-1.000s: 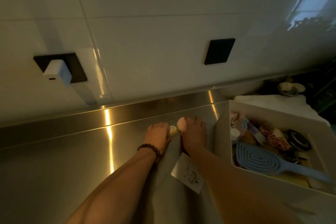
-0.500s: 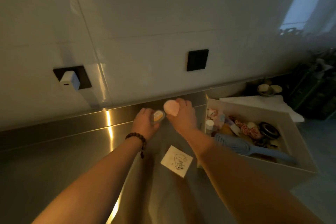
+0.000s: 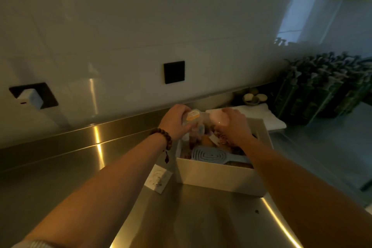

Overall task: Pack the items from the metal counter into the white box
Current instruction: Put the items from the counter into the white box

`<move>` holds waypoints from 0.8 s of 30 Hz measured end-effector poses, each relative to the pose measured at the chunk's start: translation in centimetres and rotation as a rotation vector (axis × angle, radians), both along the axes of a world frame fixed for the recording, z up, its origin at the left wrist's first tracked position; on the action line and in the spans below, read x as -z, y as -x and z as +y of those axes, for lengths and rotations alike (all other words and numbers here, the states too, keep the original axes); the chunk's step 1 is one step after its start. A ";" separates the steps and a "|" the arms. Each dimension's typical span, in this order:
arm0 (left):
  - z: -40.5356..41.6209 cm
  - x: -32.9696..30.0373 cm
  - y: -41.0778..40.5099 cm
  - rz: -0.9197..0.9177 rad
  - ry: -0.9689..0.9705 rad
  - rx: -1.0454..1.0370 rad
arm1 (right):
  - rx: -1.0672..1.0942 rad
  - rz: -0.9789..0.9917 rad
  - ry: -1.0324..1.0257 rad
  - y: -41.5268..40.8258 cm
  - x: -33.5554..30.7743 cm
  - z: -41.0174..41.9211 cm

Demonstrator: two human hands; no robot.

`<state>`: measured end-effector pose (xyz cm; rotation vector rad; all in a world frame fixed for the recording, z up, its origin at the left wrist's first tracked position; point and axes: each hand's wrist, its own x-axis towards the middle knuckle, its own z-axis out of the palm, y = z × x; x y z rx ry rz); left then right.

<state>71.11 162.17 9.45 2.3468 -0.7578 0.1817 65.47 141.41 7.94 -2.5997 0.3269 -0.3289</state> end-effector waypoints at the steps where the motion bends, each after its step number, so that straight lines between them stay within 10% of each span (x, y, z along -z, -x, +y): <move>1: -0.8 0.1 0.2 0.007 -0.012 0.012 | -0.015 0.047 -0.008 0.4 0.4 -0.8; 24: -11.8 3.2 0.9 0.096 -0.312 0.127 | -0.086 0.071 -0.081 2.0 2.4 -8.7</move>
